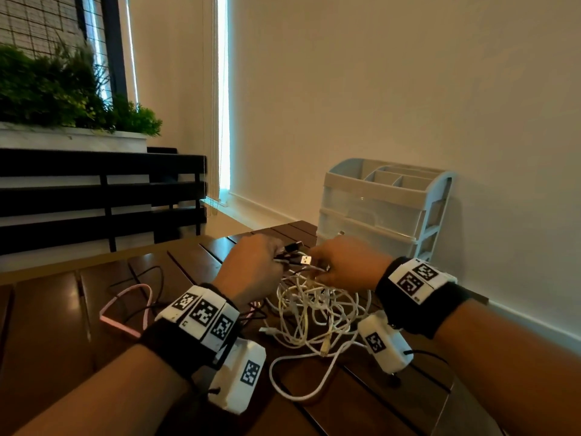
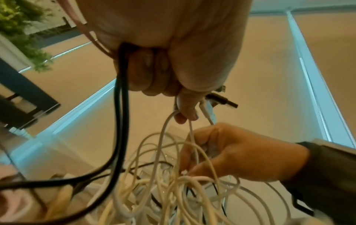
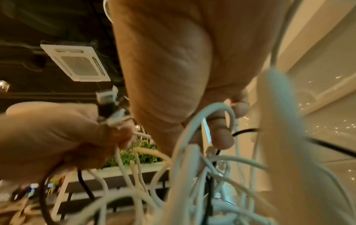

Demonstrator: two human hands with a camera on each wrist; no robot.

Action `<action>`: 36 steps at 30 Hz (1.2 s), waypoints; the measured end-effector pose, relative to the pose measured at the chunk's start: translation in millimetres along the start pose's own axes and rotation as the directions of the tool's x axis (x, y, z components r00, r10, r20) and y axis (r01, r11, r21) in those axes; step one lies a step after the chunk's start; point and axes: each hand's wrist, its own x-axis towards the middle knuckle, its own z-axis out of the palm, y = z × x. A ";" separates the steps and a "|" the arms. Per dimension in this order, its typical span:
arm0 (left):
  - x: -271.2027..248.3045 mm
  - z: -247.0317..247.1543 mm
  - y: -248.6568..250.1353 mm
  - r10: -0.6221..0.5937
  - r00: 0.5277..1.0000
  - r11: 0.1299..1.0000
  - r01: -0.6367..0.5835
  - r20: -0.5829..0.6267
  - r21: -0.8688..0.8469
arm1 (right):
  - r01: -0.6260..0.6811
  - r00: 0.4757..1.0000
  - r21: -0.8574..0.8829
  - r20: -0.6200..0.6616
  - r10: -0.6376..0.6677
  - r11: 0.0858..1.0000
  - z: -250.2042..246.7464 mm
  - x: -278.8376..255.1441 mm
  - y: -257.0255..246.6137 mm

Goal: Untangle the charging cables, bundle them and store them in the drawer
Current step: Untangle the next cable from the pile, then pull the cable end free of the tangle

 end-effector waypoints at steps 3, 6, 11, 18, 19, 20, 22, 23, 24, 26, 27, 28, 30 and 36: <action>-2.6 -5.7 6.2 0.017 1.000 1.000 -0.017 -0.003 0.019 | -0.067 0.997 -0.183 -0.056 0.058 0.981 -6.0 5.8 0.0; 2.4 -19.2 5.8 -0.007 0.997 0.998 0.002 -0.082 -0.061 | -0.209 0.928 -0.363 -0.368 0.067 0.908 -16.2 9.9 -2.6; 2.7 -17.4 0.7 -0.019 1.000 0.999 0.020 -0.020 0.040 | -0.259 0.959 -0.422 -0.217 0.181 0.869 2.5 5.4 -23.7; 1.6 -10.6 -3.1 -0.049 0.998 0.989 0.044 0.033 0.140 | -0.200 0.979 0.090 0.050 0.196 0.976 0.5 1.7 1.3; 0.6 -10.9 -2.2 -0.046 0.998 0.988 0.039 0.046 0.146 | -0.228 0.974 0.259 0.049 0.223 0.939 0.0 0.4 9.8; -0.7 -11.0 -1.4 -0.045 0.997 0.987 0.034 0.067 0.155 | -0.250 0.967 0.363 0.043 0.252 0.898 1.8 -1.6 18.7; -2.8 -10.8 -0.2 -0.050 0.993 0.985 0.032 0.106 0.168 | -0.280 0.959 0.337 0.059 0.276 0.899 10.0 -7.9 33.4; -3.1 -9.9 -0.6 -0.057 0.991 0.985 0.036 0.122 0.166 | -0.290 0.957 0.290 0.094 0.275 0.912 18.0 -11.6 38.8; -3.2 -9.3 -0.5 -0.065 0.989 0.986 0.043 0.135 0.160 | -0.297 0.954 0.249 0.126 0.273 0.922 26.1 -15.4 42.9; -4.4 -7.0 -0.4 -0.071 0.987 0.987 0.048 0.144 0.153 | -0.311 0.948 0.243 0.150 0.281 0.919 36.3 -19.3 47.6; -5.2 -5.8 -0.5 -0.069 0.987 0.987 0.047 0.142 0.154 | -0.309 0.950 0.259 0.129 0.284 0.915 36.7 -18.7 47.7; -5.9 -4.9 0.4 -0.067 0.988 0.987 0.045 0.139 0.155 | -0.299 0.954 0.230 0.089 0.285 0.926 33.4 -17.4 46.0; -5.7 -4.1 1.6 -0.059 0.989 0.990 0.040 0.136 0.137 | -0.219 0.972 0.102 -0.061 0.226 0.970 24.2 -13.6 37.8; -2.9 -13.2 9.2 0.001 0.999 1.000 0.000 0.044 -0.019 | -0.050 0.993 0.205 0.112 0.027 0.977 18.3 -9.0 3.2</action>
